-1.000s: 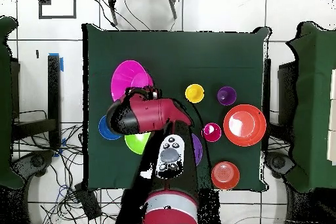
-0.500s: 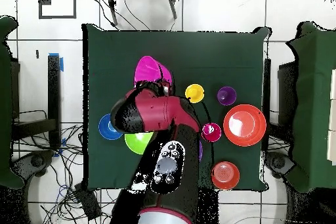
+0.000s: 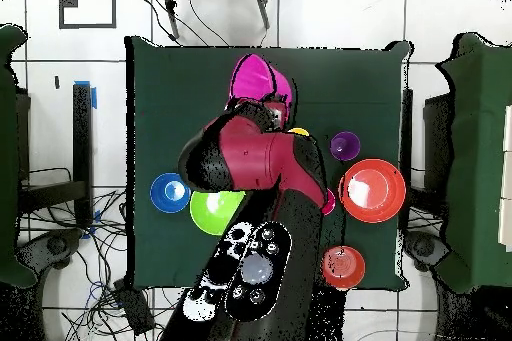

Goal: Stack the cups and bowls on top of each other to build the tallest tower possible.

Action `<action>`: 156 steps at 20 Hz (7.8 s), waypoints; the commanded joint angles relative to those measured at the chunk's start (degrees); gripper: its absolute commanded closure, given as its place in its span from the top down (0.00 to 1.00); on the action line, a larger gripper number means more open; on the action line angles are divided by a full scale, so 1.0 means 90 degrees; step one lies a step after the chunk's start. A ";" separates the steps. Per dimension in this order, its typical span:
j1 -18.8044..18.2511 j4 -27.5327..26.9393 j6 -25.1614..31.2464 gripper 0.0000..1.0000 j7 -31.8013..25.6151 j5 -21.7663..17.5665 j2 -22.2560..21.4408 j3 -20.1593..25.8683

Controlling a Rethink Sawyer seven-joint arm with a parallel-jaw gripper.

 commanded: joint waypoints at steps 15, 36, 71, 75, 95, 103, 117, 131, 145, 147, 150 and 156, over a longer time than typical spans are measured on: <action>0.0579 -0.1610 -0.1458 0.00 0.1117 0.0209 0.1862 -0.1978; 0.1595 -0.1421 -0.3648 0.00 0.0136 0.4222 0.5032 -0.5263; 0.2073 -0.0567 -0.4293 0.00 0.0269 0.5165 0.7126 -0.6929; 0.2125 -0.0416 -0.4396 0.00 0.0219 0.5667 0.7559 -0.7218; 0.1582 -0.0569 -0.5112 0.00 0.0280 0.5017 0.7125 -0.7111; 0.1533 -0.0550 -0.5408 0.00 0.0166 0.5673 0.7484 -0.7091; 0.1513 -0.0559 -0.5711 0.00 -0.0018 0.6669 0.8248 -0.7070; 0.1357 -0.0634 -0.5867 0.00 -0.0205 0.7238 0.8498 -0.7301; 0.1403 -0.0383 -0.6059 0.00 -0.0208 0.7491 0.8863 -0.7293; 0.1451 -0.0322 -0.6056 0.00 -0.0241 0.7713 0.8980 -0.7273; 0.1510 -0.0265 -0.6098 0.00 -0.0249 0.7990 0.9129 -0.7207; 0.1565 -0.0241 -0.6239 0.00 -0.0216 0.8434 0.9401 -0.7095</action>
